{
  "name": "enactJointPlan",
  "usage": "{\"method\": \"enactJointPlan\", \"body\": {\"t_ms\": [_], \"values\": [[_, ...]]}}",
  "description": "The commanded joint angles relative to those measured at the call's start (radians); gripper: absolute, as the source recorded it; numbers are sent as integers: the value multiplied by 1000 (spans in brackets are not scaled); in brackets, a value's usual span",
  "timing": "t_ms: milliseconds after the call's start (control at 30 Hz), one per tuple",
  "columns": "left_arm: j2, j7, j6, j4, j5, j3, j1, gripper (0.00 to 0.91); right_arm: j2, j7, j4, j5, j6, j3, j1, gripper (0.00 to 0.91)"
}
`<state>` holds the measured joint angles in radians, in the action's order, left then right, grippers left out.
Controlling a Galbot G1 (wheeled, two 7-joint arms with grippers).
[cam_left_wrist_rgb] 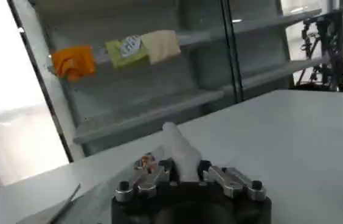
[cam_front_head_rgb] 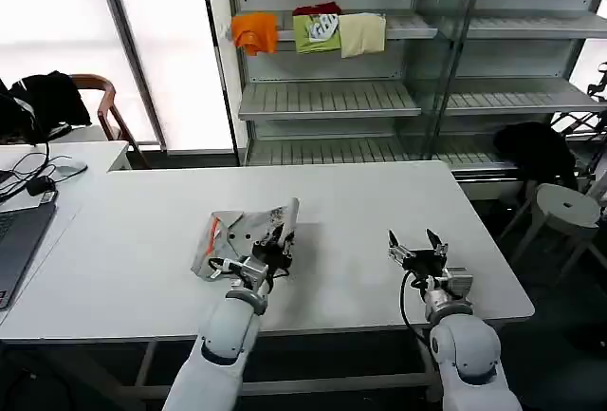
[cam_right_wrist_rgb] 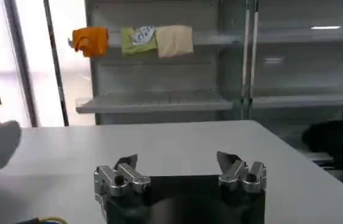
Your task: Fold and organize the clothes.
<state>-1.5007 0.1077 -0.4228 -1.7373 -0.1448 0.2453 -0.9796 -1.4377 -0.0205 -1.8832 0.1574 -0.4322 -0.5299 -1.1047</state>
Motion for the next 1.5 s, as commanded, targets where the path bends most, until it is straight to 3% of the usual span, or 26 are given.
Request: {"method": "enactJointPlan", "body": {"t_ms": [33, 233, 433, 633, 933, 967, 1000, 1033, 1067, 1100, 1500], "values": [[22, -36, -94, -168, 184, -80, 13, 907, -58, 0, 35, 23, -37, 127, 82, 907], [90, -42, -153, -357, 363, 11, 21, 907, -147, 19, 106, 186, -111, 203, 160, 907], [158, -31, -148, -351, 382, 194, -1, 907, -220, 53, 191, 376, -147, 252, 203, 907], [204, -29, -137, -295, 428, 339, -71, 907, -217, 79, 239, 413, -146, 299, 193, 907], [219, -32, -125, -243, 491, 394, -125, 907, -176, 156, 216, 435, -146, 305, 151, 887], [217, -32, -125, -237, 493, 394, -125, 907, -176, 156, 216, 435, -146, 305, 151, 715], [215, -32, -125, -234, 493, 395, -124, 907, -171, 170, 214, 437, -146, 306, 145, 443], [214, -32, -125, -232, 493, 394, -124, 907, -171, 175, 211, 437, -146, 305, 142, 292], [213, -32, -125, -232, 493, 394, -124, 907, -173, 179, 209, 435, -146, 302, 138, 50], [212, -32, -124, -231, 493, 394, -124, 907, -174, 186, 206, 433, -146, 299, 135, 0], [219, -32, -123, -227, 516, 434, -133, 907, -165, 245, 200, 436, -146, 285, 139, 0]]}}
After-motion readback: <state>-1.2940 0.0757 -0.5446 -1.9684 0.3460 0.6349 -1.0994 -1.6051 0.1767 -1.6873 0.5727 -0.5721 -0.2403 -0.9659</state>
